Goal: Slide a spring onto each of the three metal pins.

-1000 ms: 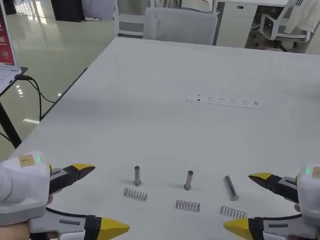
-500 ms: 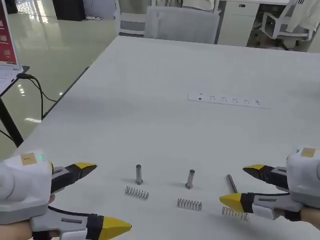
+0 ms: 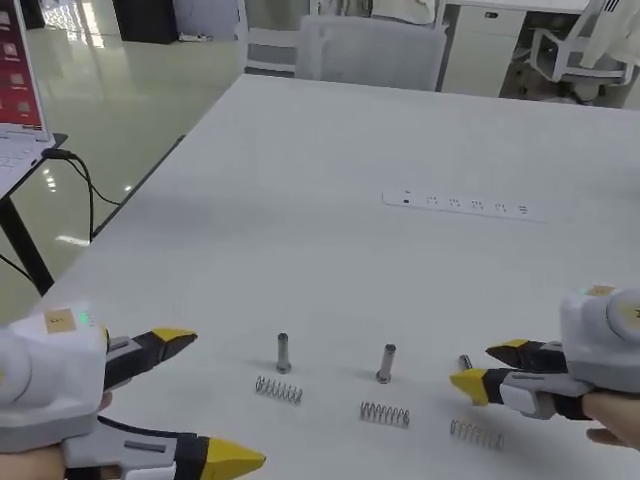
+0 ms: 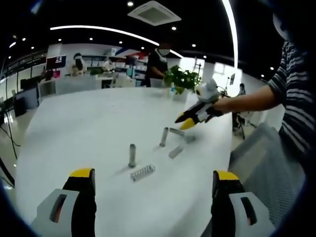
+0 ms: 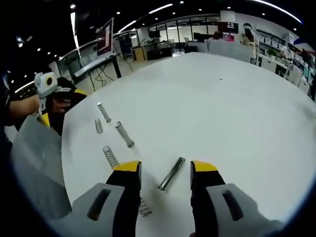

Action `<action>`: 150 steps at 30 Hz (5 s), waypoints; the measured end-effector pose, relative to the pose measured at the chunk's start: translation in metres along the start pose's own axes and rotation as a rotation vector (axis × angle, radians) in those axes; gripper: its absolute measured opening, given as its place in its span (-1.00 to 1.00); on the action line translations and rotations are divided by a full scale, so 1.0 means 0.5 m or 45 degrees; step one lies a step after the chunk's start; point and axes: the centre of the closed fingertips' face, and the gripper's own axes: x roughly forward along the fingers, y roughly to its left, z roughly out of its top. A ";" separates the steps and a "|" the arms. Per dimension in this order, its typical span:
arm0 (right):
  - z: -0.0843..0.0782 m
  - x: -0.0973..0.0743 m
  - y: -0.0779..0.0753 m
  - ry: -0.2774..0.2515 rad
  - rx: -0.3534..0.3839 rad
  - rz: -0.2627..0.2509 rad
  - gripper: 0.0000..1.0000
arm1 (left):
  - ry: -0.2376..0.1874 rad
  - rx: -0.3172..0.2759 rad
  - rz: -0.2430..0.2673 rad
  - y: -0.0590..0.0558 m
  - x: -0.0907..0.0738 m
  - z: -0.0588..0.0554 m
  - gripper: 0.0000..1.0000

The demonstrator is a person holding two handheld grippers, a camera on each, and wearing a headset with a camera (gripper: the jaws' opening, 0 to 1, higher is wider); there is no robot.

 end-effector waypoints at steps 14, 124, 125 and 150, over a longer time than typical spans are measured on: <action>-0.016 0.038 -0.028 0.134 0.115 -0.078 -0.61 | -0.002 -0.002 0.007 0.004 -0.008 0.003 0.91; 0.010 -0.045 0.033 -0.065 -0.080 -0.056 -0.69 | -0.004 -0.004 -0.022 -0.023 -0.006 0.005 0.89; 0.010 -0.045 0.033 -0.065 -0.080 -0.055 -0.68 | -0.004 -0.004 -0.023 -0.023 -0.006 0.005 0.89; 0.013 -0.071 0.054 -0.091 -0.132 -0.034 -0.40 | 0.014 0.016 -0.032 -0.018 -0.006 0.004 0.91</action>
